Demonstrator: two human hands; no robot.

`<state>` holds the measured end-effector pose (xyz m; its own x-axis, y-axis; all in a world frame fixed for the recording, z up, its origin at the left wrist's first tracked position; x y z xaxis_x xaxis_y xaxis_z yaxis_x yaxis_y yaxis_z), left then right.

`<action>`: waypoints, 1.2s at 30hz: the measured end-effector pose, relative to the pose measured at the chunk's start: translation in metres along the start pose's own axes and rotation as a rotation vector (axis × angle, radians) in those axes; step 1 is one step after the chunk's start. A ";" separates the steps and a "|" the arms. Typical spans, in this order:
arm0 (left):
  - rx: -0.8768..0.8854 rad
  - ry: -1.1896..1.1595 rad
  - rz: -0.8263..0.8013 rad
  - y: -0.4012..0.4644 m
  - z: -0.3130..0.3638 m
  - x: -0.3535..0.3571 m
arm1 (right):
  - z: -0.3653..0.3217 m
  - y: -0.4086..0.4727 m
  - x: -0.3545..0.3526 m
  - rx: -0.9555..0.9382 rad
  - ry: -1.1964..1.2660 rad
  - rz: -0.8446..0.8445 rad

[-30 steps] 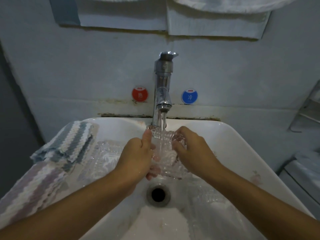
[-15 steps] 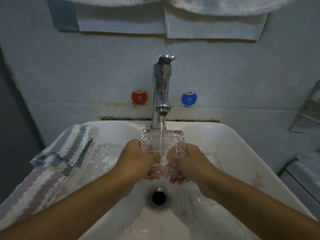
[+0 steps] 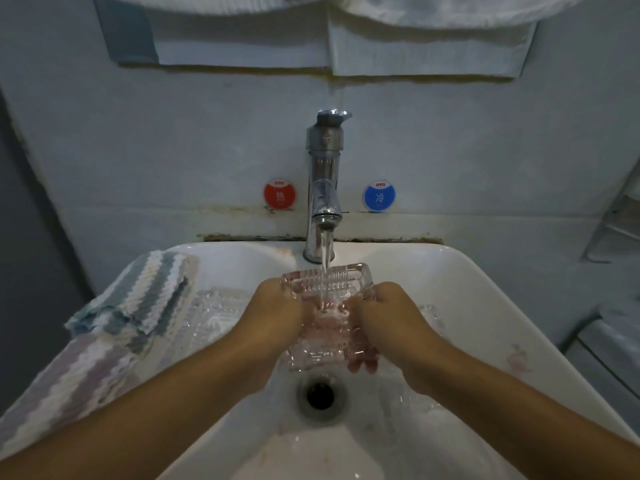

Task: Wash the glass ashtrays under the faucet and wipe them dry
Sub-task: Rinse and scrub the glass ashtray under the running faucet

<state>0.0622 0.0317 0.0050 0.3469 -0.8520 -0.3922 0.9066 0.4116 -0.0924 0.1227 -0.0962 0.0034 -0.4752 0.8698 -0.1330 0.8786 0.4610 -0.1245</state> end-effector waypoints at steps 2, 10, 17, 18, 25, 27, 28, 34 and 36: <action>0.008 -0.007 -0.031 0.000 -0.002 0.004 | 0.000 0.002 -0.002 -0.025 -0.044 0.023; -0.031 -0.037 0.165 -0.009 -0.012 0.003 | 0.005 0.001 0.001 -0.033 -0.128 0.033; -0.135 -0.152 0.060 -0.011 -0.011 0.007 | -0.005 0.002 -0.009 -0.045 -0.007 0.044; -0.160 -0.158 0.018 -0.011 -0.013 0.010 | -0.006 0.001 -0.010 -0.049 -0.015 0.050; -0.107 -0.261 -0.138 -0.009 -0.016 0.027 | -0.004 0.004 -0.011 -0.051 -0.092 0.037; -0.092 -0.253 -0.046 -0.007 -0.018 0.022 | -0.003 0.004 -0.006 -0.037 -0.089 -0.012; -0.104 -0.249 0.000 -0.006 -0.020 0.018 | -0.003 0.004 -0.004 -0.035 -0.083 -0.036; -0.169 -0.199 0.057 -0.007 -0.021 0.010 | -0.012 0.002 0.001 -0.042 0.013 -0.060; -0.207 -0.236 0.046 -0.007 -0.022 0.009 | -0.021 0.003 0.000 -0.111 0.042 -0.062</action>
<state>0.0536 0.0285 -0.0178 0.4547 -0.8724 -0.1795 0.8290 0.4882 -0.2730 0.1269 -0.0912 0.0240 -0.5283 0.8446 -0.0865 0.8486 0.5286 -0.0214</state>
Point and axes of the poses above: each hand's wrist, its own y-axis towards the middle knuckle, its own x-axis out of the palm, z = x × y, the point moved 8 cm from there along y, towards the middle knuckle, and after that the axes turned 15 degrees about y, right-handed, at the moved point
